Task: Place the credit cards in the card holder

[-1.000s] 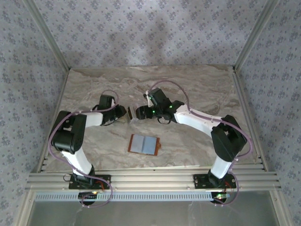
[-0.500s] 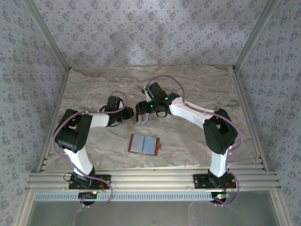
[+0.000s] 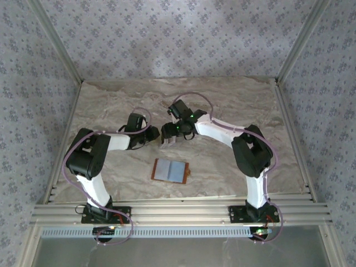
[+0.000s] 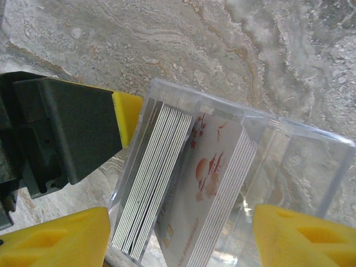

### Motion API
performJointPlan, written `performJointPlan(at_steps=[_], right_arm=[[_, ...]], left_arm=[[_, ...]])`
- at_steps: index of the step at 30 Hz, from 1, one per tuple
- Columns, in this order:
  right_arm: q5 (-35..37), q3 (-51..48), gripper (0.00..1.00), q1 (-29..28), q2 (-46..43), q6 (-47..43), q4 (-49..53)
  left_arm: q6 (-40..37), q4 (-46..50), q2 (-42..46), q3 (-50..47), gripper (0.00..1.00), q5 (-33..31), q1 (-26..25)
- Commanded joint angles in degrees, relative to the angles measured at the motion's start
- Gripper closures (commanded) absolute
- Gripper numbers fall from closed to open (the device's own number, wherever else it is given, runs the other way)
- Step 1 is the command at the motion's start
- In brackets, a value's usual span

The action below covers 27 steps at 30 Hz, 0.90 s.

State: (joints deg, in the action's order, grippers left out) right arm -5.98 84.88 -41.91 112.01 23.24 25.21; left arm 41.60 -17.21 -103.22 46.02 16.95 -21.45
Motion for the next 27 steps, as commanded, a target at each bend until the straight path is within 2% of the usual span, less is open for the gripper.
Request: performJointPlan(at_steps=[1,22,27], right_arm=[[-2.42,2.17,0.3,-0.02,2.11,-0.06,1.69],[-17.0,-0.74,0.33,1.22,-0.04,2.39,-5.07],[-16.96,-1.0,0.32,1.44,1.07,3.36,-4.82]], left_arm=[[0.37,-1.53,-2.95,-0.14,0.77,1.42,-1.4],[1.37,-4.07,-3.57,-1.42,0.77,1.95,-1.68],[1.45,-4.34,-3.48,-1.63,0.77,2.03,-1.75]])
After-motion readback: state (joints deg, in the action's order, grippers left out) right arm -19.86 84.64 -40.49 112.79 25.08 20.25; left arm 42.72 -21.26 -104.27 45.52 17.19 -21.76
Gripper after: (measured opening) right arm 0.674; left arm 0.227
